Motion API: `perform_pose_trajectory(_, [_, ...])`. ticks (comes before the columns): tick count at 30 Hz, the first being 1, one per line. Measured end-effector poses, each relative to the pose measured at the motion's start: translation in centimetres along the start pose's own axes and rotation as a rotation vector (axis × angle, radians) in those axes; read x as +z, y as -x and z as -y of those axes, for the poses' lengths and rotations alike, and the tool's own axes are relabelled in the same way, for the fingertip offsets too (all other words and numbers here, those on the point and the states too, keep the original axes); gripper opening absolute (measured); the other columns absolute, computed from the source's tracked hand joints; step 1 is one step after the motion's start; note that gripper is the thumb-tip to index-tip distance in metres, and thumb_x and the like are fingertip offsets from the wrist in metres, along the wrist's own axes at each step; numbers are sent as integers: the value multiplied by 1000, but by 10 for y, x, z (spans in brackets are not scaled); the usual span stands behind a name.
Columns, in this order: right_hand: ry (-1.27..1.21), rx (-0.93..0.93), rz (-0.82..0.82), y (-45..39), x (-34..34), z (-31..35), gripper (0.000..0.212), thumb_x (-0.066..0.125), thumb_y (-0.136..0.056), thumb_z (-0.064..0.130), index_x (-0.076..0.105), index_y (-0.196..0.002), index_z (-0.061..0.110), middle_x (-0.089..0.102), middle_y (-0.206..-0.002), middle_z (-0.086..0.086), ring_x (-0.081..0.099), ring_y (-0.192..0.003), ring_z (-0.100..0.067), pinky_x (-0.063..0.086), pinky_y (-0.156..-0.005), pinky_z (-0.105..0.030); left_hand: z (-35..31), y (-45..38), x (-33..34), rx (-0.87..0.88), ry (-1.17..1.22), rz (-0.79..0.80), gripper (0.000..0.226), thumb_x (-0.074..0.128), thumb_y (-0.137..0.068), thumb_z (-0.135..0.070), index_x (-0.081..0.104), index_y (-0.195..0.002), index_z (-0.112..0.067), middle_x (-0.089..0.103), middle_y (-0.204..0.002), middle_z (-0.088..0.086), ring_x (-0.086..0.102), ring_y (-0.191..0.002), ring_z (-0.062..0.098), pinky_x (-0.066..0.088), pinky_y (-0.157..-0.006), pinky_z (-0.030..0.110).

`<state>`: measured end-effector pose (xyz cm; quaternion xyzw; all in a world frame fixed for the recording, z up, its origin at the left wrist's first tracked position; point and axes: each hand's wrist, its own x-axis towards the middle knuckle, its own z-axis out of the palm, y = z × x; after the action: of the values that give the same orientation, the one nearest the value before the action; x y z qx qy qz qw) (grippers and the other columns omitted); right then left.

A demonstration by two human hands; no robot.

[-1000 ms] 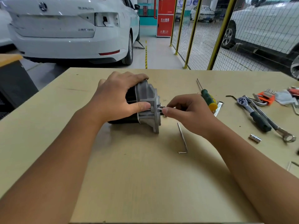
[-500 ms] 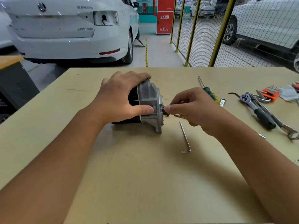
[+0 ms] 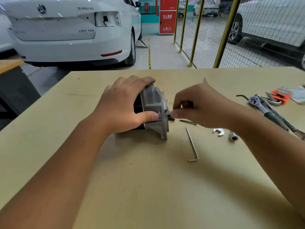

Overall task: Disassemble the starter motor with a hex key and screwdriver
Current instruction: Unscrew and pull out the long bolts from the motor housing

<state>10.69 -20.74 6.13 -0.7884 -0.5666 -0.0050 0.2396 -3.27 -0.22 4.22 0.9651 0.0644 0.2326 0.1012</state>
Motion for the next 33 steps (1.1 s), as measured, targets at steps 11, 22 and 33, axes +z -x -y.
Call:
perform_pose_trajectory(11, [-386, 102, -551, 11, 22, -13, 10, 67, -96, 26, 63, -87, 24, 63, -68, 5, 57, -61, -5, 42, -59, -24, 4, 2, 5, 22, 90, -70, 95, 64, -66, -76, 52, -149, -31, 61, -136, -11, 55, -119, 23, 47, -100, 52])
perform_pose_trajectory(22, [-1265, 260, -220, 15, 35, -8, 29, 61, -90, -13, 55, -115, -1, 72, -93, -26, 75, -80, -38, 62, -74, -43, 4, 3, 2, 40, 127, -64, 97, 66, -67, -75, 52, -150, -27, 61, -138, -8, 56, -122, 25, 46, -102, 55])
perform_pose_trajectory(33, [-802, 135, -271, 11, 45, -4, 9, 67, -95, 4, 69, -86, 4, 71, -68, -12, 73, -62, -34, 61, -55, -42, 1, 4, 2, 10, 124, -60, 98, 64, -66, -76, 50, -151, -31, 59, -142, -11, 52, -126, 22, 44, -105, 55])
